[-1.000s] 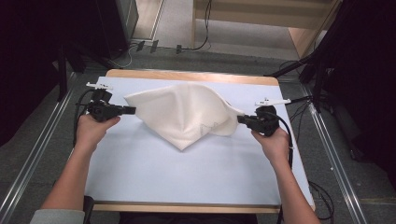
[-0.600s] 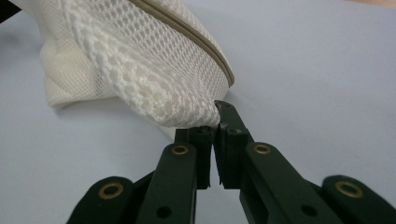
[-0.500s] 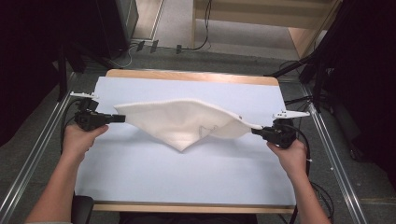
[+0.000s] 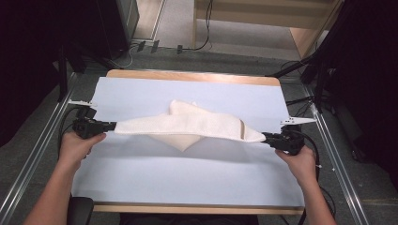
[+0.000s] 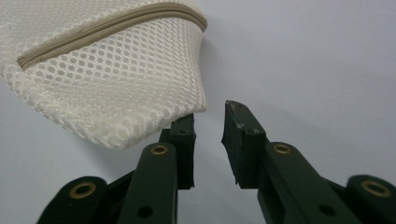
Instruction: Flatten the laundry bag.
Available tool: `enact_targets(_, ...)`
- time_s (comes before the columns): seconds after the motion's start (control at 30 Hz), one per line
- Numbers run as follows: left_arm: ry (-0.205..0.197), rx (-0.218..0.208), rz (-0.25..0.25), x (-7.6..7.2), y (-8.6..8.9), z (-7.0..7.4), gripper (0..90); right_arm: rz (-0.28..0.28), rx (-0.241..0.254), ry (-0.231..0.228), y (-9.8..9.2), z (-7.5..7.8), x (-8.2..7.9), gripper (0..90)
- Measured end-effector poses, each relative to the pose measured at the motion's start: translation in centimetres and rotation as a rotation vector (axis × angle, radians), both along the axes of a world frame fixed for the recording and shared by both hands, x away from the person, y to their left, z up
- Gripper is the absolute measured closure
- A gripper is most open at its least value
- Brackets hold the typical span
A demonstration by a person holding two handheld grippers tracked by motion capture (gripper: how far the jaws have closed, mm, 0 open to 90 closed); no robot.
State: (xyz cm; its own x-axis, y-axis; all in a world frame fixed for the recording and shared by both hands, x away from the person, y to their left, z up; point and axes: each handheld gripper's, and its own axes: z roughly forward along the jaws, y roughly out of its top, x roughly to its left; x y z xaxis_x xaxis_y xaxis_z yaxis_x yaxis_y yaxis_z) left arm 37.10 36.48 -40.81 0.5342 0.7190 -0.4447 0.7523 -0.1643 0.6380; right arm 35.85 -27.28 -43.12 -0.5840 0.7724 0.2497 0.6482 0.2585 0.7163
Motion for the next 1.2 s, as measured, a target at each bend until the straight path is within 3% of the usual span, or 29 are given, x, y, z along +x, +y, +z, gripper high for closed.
enact_targets(0.03, -0.005, 0.007, 0.001, -0.2, 0.1, 0.0, 71.0, -0.017, 0.016, -0.01, -0.7, 0.3, -0.2, 67.5)
enact_targets(0.1, -0.007, 0.014, -0.005, -0.3, 0.2, 0.1, 68.4, -0.018, 0.02, -0.02, -0.9, 0.4, -0.2, 65.7)
enact_targets(0.13, -0.011, 0.031, -0.002, -0.5, 0.5, 0.1, 62.5, -0.016, 0.034, -0.025, -1.4, 0.6, -0.3, 59.0)
enact_targets(0.23, -0.018, 0.052, 0.015, -1.0, 1.5, 0.2, 59.0, -0.006, -0.004, -0.04, -2.3, 1.0, -0.8, 58.8)
enact_targets(0.33, -0.019, 0.065, 0.043, -1.5, 2.9, 0.2, 59.0, -0.038, 0.011, -0.047, -3.7, 1.3, -1.2, 65.0)
enact_targets(0.4, 0.003, 0.042, 0.077, -1.3, 3.6, 0.5, 60.6, -0.068, 0.037, -0.048, -4.4, 1.7, -1.2, 70.8)
enact_targets(0.43, 0.007, 0.005, 0.101, -1.0, 3.7, 1.0, 60.6, -0.076, 0.046, -0.05, -4.5, 1.9, -1.1, 71.8)
enact_targets(0.5, 0.002, -0.012, 0.107, -0.8, 3.5, 1.4, 59.5, -0.084, 0.057, -0.053, -4.4, 2.3, -0.8, 73.1)
enact_targets(0.53, -0.015, -0.001, 0.097, -0.5, 2.9, 1.9, 59.4, -0.083, 0.058, -0.059, -3.3, 2.7, 0.0, 73.2)
enact_targets(0.57, -0.025, 0.036, 0.077, -0.1, 2.0, 2.2, 59.5, -0.073, 0.054, -0.058, -2.8, 2.8, 0.3, 73.0)
enact_targets(0.6, -0.025, 0.036, 0.077, -0.1, 2.0, 2.2, 59.5, -0.073, 0.054, -0.058, -2.8, 2.8, 0.3, 73.0)
enact_targets(0.63, -0.024, 0.074, 0.046, 0.4, 0.7, 2.2, 59.6, -0.053, 0.036, -0.057, -1.3, 2.8, 1.0, 71.8)
enact_targets(0.67, -0.02, 0.084, 0.036, 0.7, 0.3, 2.1, 59.6, -0.037, 0.026, -0.054, -0.6, 2.7, 1.4, 71.7)
enact_targets(0.97, -0.015, 0.11, 0.013, 3.3, -2.2, 1.6, 59.3, 0.033, -0.032, -0.062, 3.8, 2.5, 4.0, 69.5)
enact_targets(1.2, -0.013, 0.14, -0.003, 5.1, -4.4, 0.4, 58.3, 0.051, -0.04, -0.071, 6.4, 2.3, 6.3, 66.2)
